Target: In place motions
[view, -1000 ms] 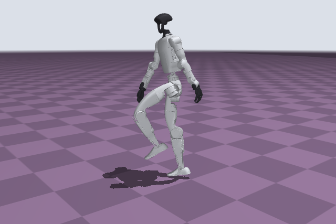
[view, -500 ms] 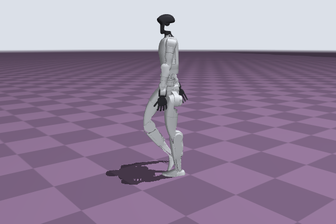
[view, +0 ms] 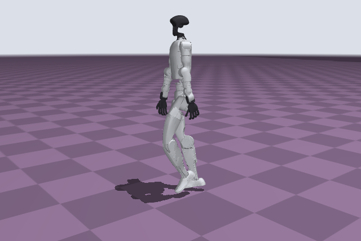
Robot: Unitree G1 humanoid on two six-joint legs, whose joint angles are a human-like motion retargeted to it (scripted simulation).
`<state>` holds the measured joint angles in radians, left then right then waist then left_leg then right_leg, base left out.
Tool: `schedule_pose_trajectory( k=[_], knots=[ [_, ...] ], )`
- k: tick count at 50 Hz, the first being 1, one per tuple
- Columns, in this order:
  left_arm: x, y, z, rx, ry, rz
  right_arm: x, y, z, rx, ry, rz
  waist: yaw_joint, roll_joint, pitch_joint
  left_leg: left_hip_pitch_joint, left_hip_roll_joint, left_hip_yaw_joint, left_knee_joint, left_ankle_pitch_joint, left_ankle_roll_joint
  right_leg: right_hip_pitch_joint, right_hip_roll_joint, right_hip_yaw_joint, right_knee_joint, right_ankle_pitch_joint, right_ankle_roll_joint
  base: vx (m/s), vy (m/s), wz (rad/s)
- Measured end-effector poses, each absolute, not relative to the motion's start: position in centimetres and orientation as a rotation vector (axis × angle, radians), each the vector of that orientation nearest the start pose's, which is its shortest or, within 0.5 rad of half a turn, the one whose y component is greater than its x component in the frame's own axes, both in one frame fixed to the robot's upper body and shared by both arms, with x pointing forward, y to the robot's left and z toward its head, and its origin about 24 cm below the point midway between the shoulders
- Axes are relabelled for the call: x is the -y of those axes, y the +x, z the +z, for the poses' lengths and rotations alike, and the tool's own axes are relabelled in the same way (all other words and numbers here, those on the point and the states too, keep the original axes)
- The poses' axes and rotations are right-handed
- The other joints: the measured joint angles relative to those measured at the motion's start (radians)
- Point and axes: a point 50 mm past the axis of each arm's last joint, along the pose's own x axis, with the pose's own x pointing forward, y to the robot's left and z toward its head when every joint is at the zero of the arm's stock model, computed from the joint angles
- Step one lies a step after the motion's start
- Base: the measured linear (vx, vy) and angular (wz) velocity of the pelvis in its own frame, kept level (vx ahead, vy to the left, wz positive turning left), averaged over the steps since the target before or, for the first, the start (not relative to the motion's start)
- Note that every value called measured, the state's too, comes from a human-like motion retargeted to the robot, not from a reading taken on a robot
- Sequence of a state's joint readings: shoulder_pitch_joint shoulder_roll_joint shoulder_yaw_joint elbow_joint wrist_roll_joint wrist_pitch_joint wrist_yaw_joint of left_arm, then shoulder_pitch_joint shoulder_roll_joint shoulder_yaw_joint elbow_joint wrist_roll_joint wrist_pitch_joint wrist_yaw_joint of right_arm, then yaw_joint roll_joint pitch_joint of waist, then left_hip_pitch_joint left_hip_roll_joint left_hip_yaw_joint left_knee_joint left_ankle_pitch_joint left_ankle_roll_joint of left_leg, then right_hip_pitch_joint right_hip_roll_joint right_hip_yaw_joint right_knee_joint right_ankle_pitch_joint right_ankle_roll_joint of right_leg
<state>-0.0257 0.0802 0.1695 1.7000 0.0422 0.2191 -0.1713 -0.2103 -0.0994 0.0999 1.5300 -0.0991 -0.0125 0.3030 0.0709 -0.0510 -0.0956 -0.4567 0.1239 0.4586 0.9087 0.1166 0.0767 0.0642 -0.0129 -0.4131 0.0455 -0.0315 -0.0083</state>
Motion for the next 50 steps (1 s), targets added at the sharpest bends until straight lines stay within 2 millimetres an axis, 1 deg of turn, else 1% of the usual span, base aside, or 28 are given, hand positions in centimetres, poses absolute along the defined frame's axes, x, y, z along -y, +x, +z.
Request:
schedule_pose_trajectory(
  k=[2, 3, 5, 6, 8, 10, 12, 14, 15, 17, 20, 22, 23, 24, 25, 27, 28, 30, 32, 34, 35, 36, 38, 40, 43, 46, 48, 50],
  knots=[
    [-17.4, -7.5, -16.6, -2.024, -0.233, 0.203, 16.3, 16.8, -14.7, -1.132, -0.142, 0.466, 0.13, -0.067, -0.007, -0.374, -0.161, -0.175, 0.288, -0.07, 0.014, -0.098, -0.003, 0.122, -0.015, 0.028, -0.021, -0.2, -0.16, -1.53],
    [-17.6, -9.7, -16.1, -2.082, -0.27, 0.274, 16.0, 19.8, -13.2, -1.034, -0.196, 0.531, 0.192, -0.115, 0.034, -0.471, -0.146, -0.131, 0.438, -0.169, 0.05, -0.102, -0.046, 0.144, -0.018, 0.049, -0.023, -0.18, -0.14, -1.24],
    [-17.5, -13.4, -14.8, -2.188, -0.395, 0.337, 15.9, 24.3, -10.2, -0.854, -0.332, 0.627, 0.293, -0.205, 0.126, -0.575, -0.035, 0.008, 0.612, -0.258, 0.116, -0.115, -0.153, 0.143, 0.01, 0.054, -0.028, -0.3, -0.06, -0.92],
    [-17.1, -13.8, -14.5, -2.2, -0.459, 0.352, 16.0, 26.2, -8.6, -0.758, -0.42, 0.637, 0.319, -0.206, 0.158, -0.645, -0.02, 0.018, 0.683, -0.279, 0.149, -0.124, -0.163, 0.173, 0.02, 0.057, -0.03, -0.37, 0.02, -0.63],
    [-16.5, -15.3, -14.0, -2.191, -0.568, 0.4, 15.7, 28.5, -6.4, -0.597, -0.56, 0.587, 0.341, -0.211, 0.193, -0.754, -0.013, 0.018, 0.794, -0.314, 0.182, -0.126, -0.173, 0.194, 0.029, 0.07, -0.052, -0.1, 0.11, -0.56],
    [-16.1, -16.9, -13.5, -2.167, -0.632, 0.477, 14.9, 29.2, -5.8, -0.476, -0.603, 0.47, 0.342, -0.224, 0.178, -0.773, 0.01, 0.033, 0.83, -0.341, 0.184, -0.152, -0.181, 0.189, 0.045, 0.089, -0.079, 0.16, 0.13, -0.35],
    [-15.6, -17.8, -13.2, -2.162, -0.665, 0.582, 14.5, 28.4, -6.2, -0.43, -0.605, 0.438, 0.319, -0.228, 0.134, -0.722, 0.034, 0.057, 0.802, -0.352, 0.182, -0.179, -0.183, 0.193, 0.051, 0.109, -0.076, 0.07, 0.11, 0.03],
    [-15.3, -17.4, -13.5, -2.133, -0.686, 0.652, 14.0, 26.6, -7.9, -0.481, -0.608, 0.464, 0.272, -0.198, 0.096, -0.636, 0.045, 0.031, 0.743, -0.353, 0.163, -0.167, -0.15, 0.175, 0.03, 0.12, -0.061, -0.06, -0.02, 0.42],
    [-15.4, -16.9, -13.7, -2.112, -0.691, 0.668, 14.0, 25.3, -9.0, -0.539, -0.606, 0.485, 0.247, -0.176, 0.082, -0.583, 0.043, 0.005, 0.701, -0.35, 0.146, -0.148, -0.129, 0.153, 0.015, 0.119, -0.053, 0.04, -0.04, 0.66],
    [-15.7, -15.8, -14.2, -2.077, -0.681, 0.632, 14.4, 21.3, -11.9, -0.706, -0.575, 0.562, 0.189, -0.138, 0.046, -0.442, -0.013, -0.074, 0.549, -0.356, 0.093, -0.111, -0.094, 0.102, -0.002, 0.092, -0.041, 0.18, 0.01, 0.82],
    [-16.3, -13.9, -14.9, -2.06, -0.637, 0.495, 16.0, 12.3, -16.1, -1.039, -0.529, 0.654, 0.098, -0.104, -0.001, -0.122, -0.171, -0.187, 0.145, -0.364, 0.055, -0.057, -0.077, 0.035, 0.005, 0.052, -0.018, 0.32, 0.05, 0.93],
    [-16.2, -11.0, -15.7, -2.041, -0.578, 0.366, 18.3, 5.1, -17.6, -1.321, -0.533, 0.657, 0.053, -0.07, -0.022, 0.138, -0.292, -0.33, -0.273, -0.341, 0.065, -0.036, -0.056, -0.002, 0.035, 0.031, -0.01, 0.13, 0.16, 0.82],
    [-16.0, -9.2, -16.2, -2.019, -0.539, 0.302, 19.5, 1.5, -17.8, -1.471, -0.537, 0.631, 0.031, -0.05, -0.032, 0.271, -0.331, -0.428, -0.483, -0.434, 0.063, -0.037, -0.039, -0.023, 0.064, 0.026, -0.015, 0.06, 0.18, 0.69],
    [-15.5, -7.5, -16.6, -1.984, -0.507, 0.239, 20.7, -1.9, -17.5, -1.626, -0.542, 0.583, 0.01, -0.026, -0.044, 0.383, -0.311, -0.352, -0.642, -0.507, 0.093, -0.049, -0.023, -0.039, 0.11, 0.045, -0.023, 0.08, 0.17, 0.51],
    [-14.8, -5.8, -17.0, -1.942, -0.479, 0.177, 21.8, -5.3, -16.9, -1.782, -0.549, 0.526, -0.01, 0.0, -0.058, 0.484, -0.263, -0.189, -0.775, -0.57, 0.139, -0.067, -0.007, -0.053, 0.164, 0.076, -0.032, -0.04, 0.25, 0.71],
    [-13.7, 0.1, -17.6, -1.781, -0.456, 0.009, 24.3, -9.0, -15.4, -2.046, -0.527, 0.287, -0.115, 0.09, -0.025, 0.515, -0.192, -0.305, -0.907, -0.519, 0.072, -0.182, -0.012, -0.126, 0.411, 0.272, -0.045, -0.4, 0.37, 1.07],
    [-13.4, 4.0, -17.5, -1.675, -0.43, -0.072, 25.0, -9.5, -14.8, -2.121, -0.486, 0.128, -0.162, 0.123, 0.017, 0.485, -0.148, -0.35, -0.903, -0.508, 0.039, -0.294, -0.03, -0.089, 0.577, 0.346, -0.041, -0.72, 0.36, 1.04],
    [-13.4, 11.5, -16.4, -1.46, -0.306, -0.209, 26.0, -10.2, -14.2, -2.14, -0.359, -0.204, -0.256, 0.176, 0.083, 0.432, -0.121, -0.421, -0.9, -0.477, 0.038, -0.513, 0.073, 0.092, 0.825, 0.342, 0.026, -0.79, 0.3, 0.82],
    [-14.6, 18.4, -14.0, -1.264, -0.1, -0.321, 26.6, -10.1, -14.3, -2.022, -0.149, -0.458, -0.275, 0.19, 0.127, 0.397, -0.113, -0.396, -0.891, -0.466, 0.046, -0.661, 0.01, 0.049, 1.077, 0.279, 0.017, -0.55, 0.29, 0.12],
    [-16.2, 23.1, -11.5, -1.122, 0.12, -0.36, 26.0, -10.0, -14.7, -1.931, 0.081, -0.596, -0.3, 0.215, 0.152, 0.37, -0.089, -0.413, -0.878, -0.453, 0.048, -0.762, -0.002, 0.025, 1.241, 0.227, 0.022, -0.3, 0.12, 0.17],
    [-17.0, 24.7, -10.4, -1.063, 0.215, -0.342, 25.8, -9.9, -14.8, -1.898, 0.169, -0.641, -0.309, 0.227, 0.152, 0.355, -0.079, -0.421, -0.873, -0.447, 0.048, -0.802, -0.003, 0.014, 1.299, 0.207, 0.022, -0.09, 0.04, -0.09],
    [-17.1, 25.4, -10.0, -1.02, 0.281, -0.296, 25.7, -9.7, -14.9, -1.874, 0.196, -0.685, -0.307, 0.235, 0.136, 0.344, -0.075, -0.407, -0.874, -0.441, 0.048, -0.827, -0.017, 0.003, 1.34, 0.187, 0.011, 0.04, 0.03, -0.3],
    [-17.1, 25.7, -9.7, -0.961, 0.365, -0.199, 25.6, -9.6, -15.0, -1.848, 0.207, -0.745, -0.286, 0.246, 0.081, 0.318, -0.068, -0.374, -0.874, -0.432, 0.047, -0.865, -0.022, -0.001, 1.386, 0.16, 0.002, 0.26, 0.01, -0.55],
    [-17.0, 25.0, -10.1, -0.948, 0.383, -0.14, 25.2, -9.3, -15.2, -1.839, 0.18, -0.702, -0.267, 0.25, 0.014, 0.291, -0.071, -0.365, -0.878, -0.425, 0.048, -0.868, -0.021, 0.01, 1.37, 0.155, 0.004, 0.27, -0.03, -0.58],
    [-16.7, 23.4, -11.2, -0.992, 0.348, -0.165, 24.2, -5.7, -16.2, -1.796, 0.114, -0.438, -0.249, 0.226, 0.018, 0.323, -0.088, -0.328, -0.903, -0.427, 0.042, -0.749, 0.004, 0.072, 1.209, 0.174, 0.013, -0.05, -0.02, -0.72],
    [-16.0, 19.3, -13.7, -1.154, 0.258, -0.201, 22.9, -1.9, -17.0, -1.76, -0.029, -0.146, -0.237, 0.191, 0.028, 0.376, -0.125, -0.285, -0.929, -0.444, 0.041, -0.539, 0.039, 0.155, 0.88, 0.185, 0.019, 0.06, -0.04, -0.7],
    [-15.1, 15.3, -15.5, -1.294, 0.183, -0.219, 22.2, 0.7, -17.4, -1.692, -0.148, 0.004, -0.244, 0.165, 0.013, 0.387, -0.166, -0.288, -0.933, -0.457, 0.046, -0.385, 0.036, 0.176, 0.582, 0.214, 0.019, 0.16, -0.1, 0.09],
    [-14.3, 10.8, -17.0, -1.455, 0.091, -0.231, 21.4, 3.5, -17.6, -1.586, -0.267, 0.147, -0.269, 0.107, 0.017, 0.417, -0.241, -0.318, -0.94, -0.465, 0.056, -0.209, 0.004, 0.183, 0.254, 0.282, 0.059, 0.13, -0.15, 0.48]
  ],
)
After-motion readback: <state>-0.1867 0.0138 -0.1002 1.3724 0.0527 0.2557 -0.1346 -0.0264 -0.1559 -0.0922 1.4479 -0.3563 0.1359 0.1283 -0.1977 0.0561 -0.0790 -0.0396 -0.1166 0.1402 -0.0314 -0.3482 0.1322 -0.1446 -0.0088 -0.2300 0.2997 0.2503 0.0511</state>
